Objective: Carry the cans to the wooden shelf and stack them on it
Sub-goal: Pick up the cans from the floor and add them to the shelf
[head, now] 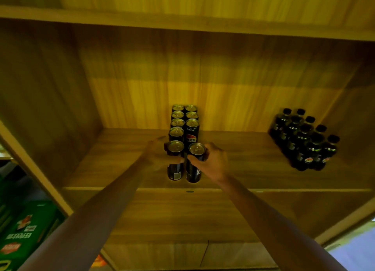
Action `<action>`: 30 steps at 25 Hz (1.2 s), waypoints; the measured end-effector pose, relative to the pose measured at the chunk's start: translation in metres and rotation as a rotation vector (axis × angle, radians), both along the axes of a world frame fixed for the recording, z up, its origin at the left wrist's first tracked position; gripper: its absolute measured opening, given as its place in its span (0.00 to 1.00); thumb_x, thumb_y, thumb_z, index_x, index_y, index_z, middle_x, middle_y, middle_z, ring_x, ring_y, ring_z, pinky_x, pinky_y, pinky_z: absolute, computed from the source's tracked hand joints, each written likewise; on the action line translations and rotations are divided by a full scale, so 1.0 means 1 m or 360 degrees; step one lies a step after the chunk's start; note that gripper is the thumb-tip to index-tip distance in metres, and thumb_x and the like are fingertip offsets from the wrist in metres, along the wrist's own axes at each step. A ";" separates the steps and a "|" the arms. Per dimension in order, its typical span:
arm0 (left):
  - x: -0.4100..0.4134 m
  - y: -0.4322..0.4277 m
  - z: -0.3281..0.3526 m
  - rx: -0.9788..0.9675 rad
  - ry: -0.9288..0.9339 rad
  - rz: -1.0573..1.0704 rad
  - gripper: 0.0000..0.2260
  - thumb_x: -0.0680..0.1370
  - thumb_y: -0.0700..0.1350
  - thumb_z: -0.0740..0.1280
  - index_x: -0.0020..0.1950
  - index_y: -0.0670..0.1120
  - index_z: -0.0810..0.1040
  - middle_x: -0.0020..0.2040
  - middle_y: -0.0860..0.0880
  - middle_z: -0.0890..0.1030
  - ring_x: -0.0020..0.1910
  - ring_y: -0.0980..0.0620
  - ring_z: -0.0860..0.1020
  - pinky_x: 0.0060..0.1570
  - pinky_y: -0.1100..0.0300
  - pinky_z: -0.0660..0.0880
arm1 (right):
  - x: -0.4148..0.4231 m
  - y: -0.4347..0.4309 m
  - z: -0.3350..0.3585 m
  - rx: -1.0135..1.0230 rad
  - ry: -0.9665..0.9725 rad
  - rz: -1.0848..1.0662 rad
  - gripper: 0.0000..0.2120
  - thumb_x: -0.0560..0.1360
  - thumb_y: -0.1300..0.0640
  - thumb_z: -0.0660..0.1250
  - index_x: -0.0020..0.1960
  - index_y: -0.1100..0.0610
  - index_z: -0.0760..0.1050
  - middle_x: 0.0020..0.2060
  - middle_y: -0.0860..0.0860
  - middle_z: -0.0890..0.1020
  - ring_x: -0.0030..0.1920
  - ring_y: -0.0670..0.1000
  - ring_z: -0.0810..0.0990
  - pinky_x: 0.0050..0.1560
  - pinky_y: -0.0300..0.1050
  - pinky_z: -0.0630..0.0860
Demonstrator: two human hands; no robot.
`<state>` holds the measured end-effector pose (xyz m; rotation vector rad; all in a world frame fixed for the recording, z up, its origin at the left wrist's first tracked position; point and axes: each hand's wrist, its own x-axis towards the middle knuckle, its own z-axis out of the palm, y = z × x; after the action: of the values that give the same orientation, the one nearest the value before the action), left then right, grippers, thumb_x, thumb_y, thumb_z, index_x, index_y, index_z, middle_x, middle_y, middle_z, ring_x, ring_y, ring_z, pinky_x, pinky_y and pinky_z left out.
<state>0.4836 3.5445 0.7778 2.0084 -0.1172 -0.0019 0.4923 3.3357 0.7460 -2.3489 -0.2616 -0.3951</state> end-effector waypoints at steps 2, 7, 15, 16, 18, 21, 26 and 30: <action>-0.006 0.000 0.000 -0.0019 -0.0040 0.0040 0.21 0.65 0.31 0.79 0.50 0.48 0.78 0.44 0.55 0.81 0.39 0.64 0.81 0.34 0.73 0.74 | 0.000 -0.004 -0.004 0.0097 0.0022 0.0107 0.27 0.66 0.35 0.74 0.55 0.54 0.79 0.47 0.47 0.85 0.44 0.46 0.83 0.41 0.44 0.82; -0.007 -0.003 -0.008 -0.0008 -0.0128 0.0172 0.18 0.66 0.30 0.77 0.49 0.47 0.78 0.45 0.49 0.82 0.41 0.58 0.82 0.40 0.65 0.75 | 0.006 -0.007 -0.010 0.0111 0.0092 0.0268 0.24 0.70 0.45 0.77 0.60 0.56 0.78 0.50 0.50 0.83 0.48 0.47 0.81 0.46 0.42 0.79; 0.004 -0.009 0.001 0.0209 -0.0186 0.0218 0.19 0.65 0.40 0.78 0.47 0.57 0.74 0.44 0.60 0.79 0.44 0.62 0.79 0.42 0.65 0.76 | 0.040 0.007 -0.003 0.0052 0.0063 0.0086 0.25 0.70 0.46 0.77 0.61 0.58 0.77 0.53 0.53 0.83 0.51 0.52 0.81 0.47 0.41 0.76; 0.005 -0.008 0.002 0.0225 -0.0176 0.0223 0.18 0.64 0.42 0.78 0.48 0.55 0.75 0.45 0.59 0.80 0.46 0.59 0.80 0.44 0.59 0.79 | 0.046 0.008 -0.003 0.0050 0.0075 0.0072 0.26 0.70 0.46 0.77 0.61 0.58 0.77 0.53 0.53 0.83 0.52 0.52 0.81 0.48 0.42 0.77; 0.010 -0.004 0.000 0.0238 -0.0167 0.0231 0.20 0.62 0.47 0.77 0.51 0.53 0.77 0.47 0.56 0.82 0.47 0.55 0.81 0.49 0.52 0.81 | 0.056 0.011 -0.002 0.0069 0.0094 0.0056 0.27 0.69 0.45 0.78 0.62 0.58 0.77 0.54 0.53 0.83 0.53 0.52 0.82 0.51 0.45 0.79; 0.013 -0.002 -0.002 0.0236 -0.0170 0.0240 0.22 0.61 0.47 0.77 0.53 0.51 0.78 0.49 0.55 0.83 0.48 0.55 0.82 0.49 0.50 0.81 | 0.067 0.013 0.000 0.0106 0.0097 0.0050 0.27 0.69 0.48 0.79 0.62 0.59 0.77 0.56 0.54 0.83 0.55 0.52 0.82 0.53 0.45 0.80; 0.015 -0.002 -0.001 0.0266 -0.0167 0.0223 0.20 0.63 0.43 0.79 0.50 0.55 0.76 0.47 0.57 0.82 0.48 0.56 0.81 0.45 0.58 0.80 | 0.074 0.013 -0.002 0.0125 0.0100 0.0073 0.27 0.69 0.49 0.79 0.63 0.59 0.77 0.57 0.54 0.83 0.56 0.52 0.82 0.55 0.46 0.80; 0.017 -0.001 -0.006 0.0257 -0.0163 0.0220 0.20 0.63 0.43 0.79 0.52 0.53 0.77 0.48 0.57 0.82 0.48 0.56 0.81 0.47 0.55 0.81 | 0.076 0.013 -0.004 0.0097 0.0103 0.0058 0.28 0.69 0.47 0.79 0.64 0.58 0.76 0.57 0.53 0.83 0.56 0.51 0.82 0.55 0.47 0.81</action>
<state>0.5003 3.5439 0.7723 2.1747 -0.0443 0.1850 0.5682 3.3491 0.7421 -2.2893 -0.2573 -0.3044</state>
